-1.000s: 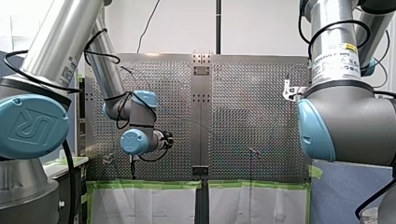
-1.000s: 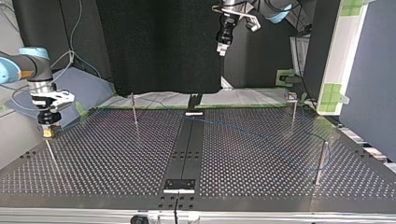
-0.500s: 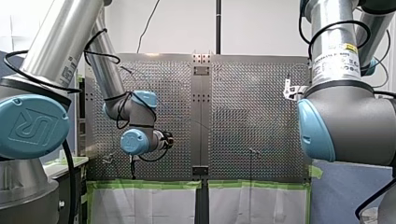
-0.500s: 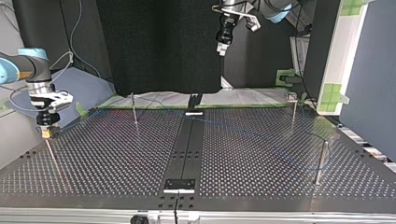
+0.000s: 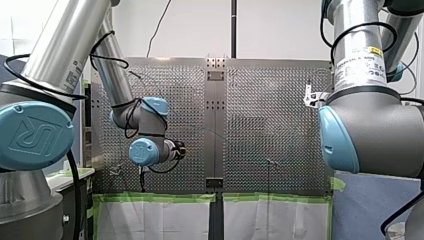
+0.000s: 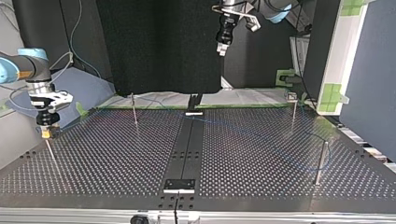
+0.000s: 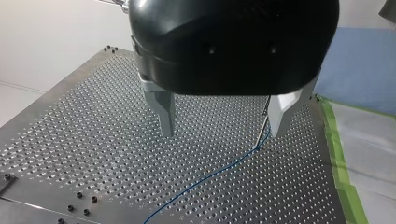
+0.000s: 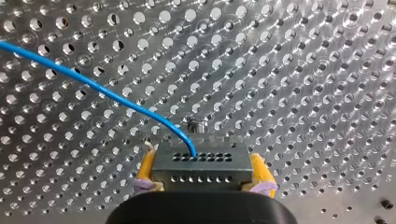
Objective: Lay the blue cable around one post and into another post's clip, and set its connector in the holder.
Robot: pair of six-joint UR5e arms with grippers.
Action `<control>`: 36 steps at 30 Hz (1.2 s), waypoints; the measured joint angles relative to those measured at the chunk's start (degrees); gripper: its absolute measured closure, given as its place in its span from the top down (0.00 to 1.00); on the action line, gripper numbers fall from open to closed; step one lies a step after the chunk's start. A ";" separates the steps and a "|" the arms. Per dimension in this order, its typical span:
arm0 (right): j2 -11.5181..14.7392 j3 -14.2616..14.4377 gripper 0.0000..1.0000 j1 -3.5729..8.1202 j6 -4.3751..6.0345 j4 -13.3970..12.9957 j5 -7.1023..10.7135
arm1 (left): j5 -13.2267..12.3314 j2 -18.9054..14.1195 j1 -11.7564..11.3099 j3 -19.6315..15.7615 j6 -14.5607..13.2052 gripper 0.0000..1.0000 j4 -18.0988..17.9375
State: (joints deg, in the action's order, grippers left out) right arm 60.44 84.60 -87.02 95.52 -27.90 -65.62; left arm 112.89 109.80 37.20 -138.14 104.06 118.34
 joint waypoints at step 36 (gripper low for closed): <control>1.63 -0.02 0.00 -0.03 -0.44 2.27 0.10 | 0.67 0.00 0.00 0.00 -0.22 1.00 0.49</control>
State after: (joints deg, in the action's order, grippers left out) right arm 62.07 84.59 -87.04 95.08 -25.63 -65.51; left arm 113.56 109.80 37.20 -138.14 103.84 118.83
